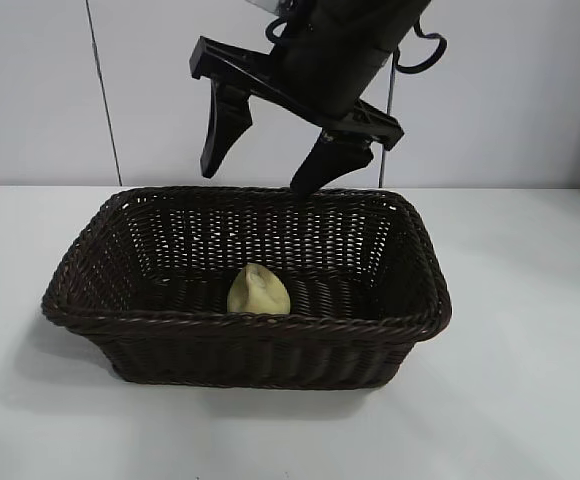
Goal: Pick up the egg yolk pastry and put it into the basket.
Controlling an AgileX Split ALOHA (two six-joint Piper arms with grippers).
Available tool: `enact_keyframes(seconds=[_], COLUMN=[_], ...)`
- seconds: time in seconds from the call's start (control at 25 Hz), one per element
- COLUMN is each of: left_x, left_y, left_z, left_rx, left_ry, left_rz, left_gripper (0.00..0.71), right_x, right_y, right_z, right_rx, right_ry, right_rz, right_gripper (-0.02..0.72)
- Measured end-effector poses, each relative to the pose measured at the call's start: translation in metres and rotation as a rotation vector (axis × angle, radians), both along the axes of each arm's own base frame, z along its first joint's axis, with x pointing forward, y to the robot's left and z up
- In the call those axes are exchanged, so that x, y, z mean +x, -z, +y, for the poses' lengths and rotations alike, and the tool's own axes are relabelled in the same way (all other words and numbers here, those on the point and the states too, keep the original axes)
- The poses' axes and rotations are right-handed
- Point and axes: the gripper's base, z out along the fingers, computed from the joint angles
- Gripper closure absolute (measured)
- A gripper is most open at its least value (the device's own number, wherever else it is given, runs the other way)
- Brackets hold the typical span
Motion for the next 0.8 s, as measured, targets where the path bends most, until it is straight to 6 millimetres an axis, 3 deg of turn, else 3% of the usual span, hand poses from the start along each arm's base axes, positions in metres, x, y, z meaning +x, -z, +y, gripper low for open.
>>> enact_keyframes(seconds=[0.24, 0.4, 0.68, 0.8], left_x=[0.0, 0.0, 0.0, 0.0], left_y=[0.0, 0.0, 0.0, 0.0], left_z=[0.0, 0.0, 0.0, 0.0], left_rx=[0.0, 0.0, 0.0, 0.0], left_ry=[0.0, 0.0, 0.0, 0.0], left_rz=[0.0, 0.0, 0.0, 0.0], left_gripper=[0.104, 0.104, 0.104, 0.104], right_x=[0.006, 0.01, 0.027, 0.035], right_y=[-0.02, -0.022, -0.021, -0.021], right_z=[-0.013, -0.032, -0.08, -0.112], right_rx=[-0.17, -0.239, -0.309, -0.374], right_ry=[0.023, 0.051, 0.144, 0.207], right_rz=[-0.014, 0.031, 0.07, 0.087], right_gripper=[0.125, 0.125, 0.125, 0.125])
